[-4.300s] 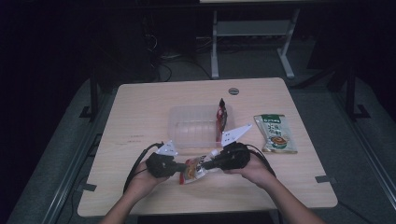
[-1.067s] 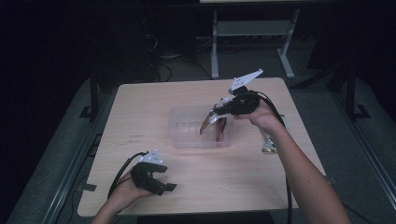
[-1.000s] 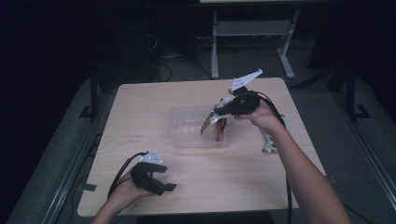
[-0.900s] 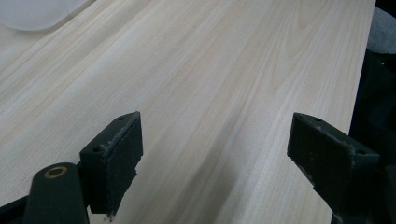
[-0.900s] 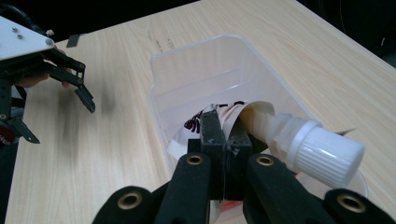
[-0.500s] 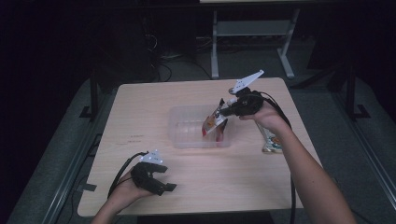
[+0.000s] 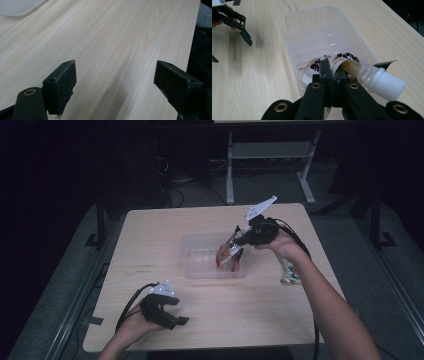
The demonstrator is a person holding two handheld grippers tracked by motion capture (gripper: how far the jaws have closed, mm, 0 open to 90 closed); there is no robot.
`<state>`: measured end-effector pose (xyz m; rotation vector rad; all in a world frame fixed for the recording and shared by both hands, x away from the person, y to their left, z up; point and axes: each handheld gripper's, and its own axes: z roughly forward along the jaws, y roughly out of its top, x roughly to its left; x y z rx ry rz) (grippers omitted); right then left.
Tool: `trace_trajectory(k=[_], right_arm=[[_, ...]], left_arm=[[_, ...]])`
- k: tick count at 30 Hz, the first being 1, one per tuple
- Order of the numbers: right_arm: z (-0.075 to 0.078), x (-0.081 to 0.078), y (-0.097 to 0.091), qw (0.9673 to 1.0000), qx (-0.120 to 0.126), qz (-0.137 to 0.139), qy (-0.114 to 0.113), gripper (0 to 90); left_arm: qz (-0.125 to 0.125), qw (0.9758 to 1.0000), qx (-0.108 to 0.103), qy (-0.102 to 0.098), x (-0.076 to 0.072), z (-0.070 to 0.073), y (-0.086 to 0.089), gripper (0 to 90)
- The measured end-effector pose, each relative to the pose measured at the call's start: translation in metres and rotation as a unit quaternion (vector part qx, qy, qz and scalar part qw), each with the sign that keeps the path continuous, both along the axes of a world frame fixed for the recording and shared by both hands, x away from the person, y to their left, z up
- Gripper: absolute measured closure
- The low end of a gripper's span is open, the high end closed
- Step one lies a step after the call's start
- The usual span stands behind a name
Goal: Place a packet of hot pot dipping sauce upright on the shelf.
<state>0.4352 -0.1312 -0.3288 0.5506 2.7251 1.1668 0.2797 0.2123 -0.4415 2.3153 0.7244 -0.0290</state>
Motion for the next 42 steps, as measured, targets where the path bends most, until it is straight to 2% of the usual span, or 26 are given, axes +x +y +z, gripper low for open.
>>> trace_trajectory(k=[8,9,16,22,23,29,36,38,39,40,42], right_arm=[[-0.003,0.003,0.007,0.9999,0.014,-0.005,0.001,89.3],[-0.004,0.005,0.007,0.9999,0.011,-0.001,-0.004,89.3],[-0.008,0.006,0.017,0.9999,0.017,-0.003,0.001,89.2],[-0.014,0.008,0.025,1.0,0.007,0.003,-0.001,89.0],[-0.014,0.007,0.027,0.9999,0.01,-0.001,0.008,89.0],[-0.018,0.008,0.032,1.0,0.003,0.006,0.003,88.5],[-0.021,0.007,0.037,0.9999,-0.002,0.005,0.012,85.5],[-0.023,0.007,0.039,0.9999,-0.008,0.011,0.005,84.7],[-0.022,0.006,0.04,0.9999,-0.003,0.006,0.013,84.3],[-0.022,0.007,0.04,0.9999,-0.001,0.012,0.005,83.9],[-0.02,0.005,0.04,0.9999,0.009,0.01,0.009,82.3]], left_arm=[[-0.001,1.0,-0.002,0.0,0.0,-0.002,-0.002,17.7],[-0.002,1.0,-0.002,-0.001,-0.001,-0.002,-0.002,17.7],[-0.004,1.0,-0.002,-0.001,0.0,-0.002,-0.002,17.7],[-0.005,1.0,-0.002,-0.001,-0.001,-0.002,-0.002,17.7],[-0.005,1.0,-0.002,-0.001,-0.001,-0.002,-0.002,17.7],[-0.005,1.0,-0.003,0.0,-0.001,-0.002,-0.003,17.7],[-0.007,1.0,0.0,0.002,0.0,-0.002,-0.002,17.7],[-0.007,1.0,0.0,0.002,0.0,-0.002,-0.002,17.7],[-0.007,1.0,0.001,0.002,0.0,-0.002,-0.002,17.7],[-0.007,1.0,0.001,0.001,0.0,-0.002,-0.002,17.7],[-0.007,1.0,-0.002,0.0,0.0,-0.002,-0.002,17.7]])
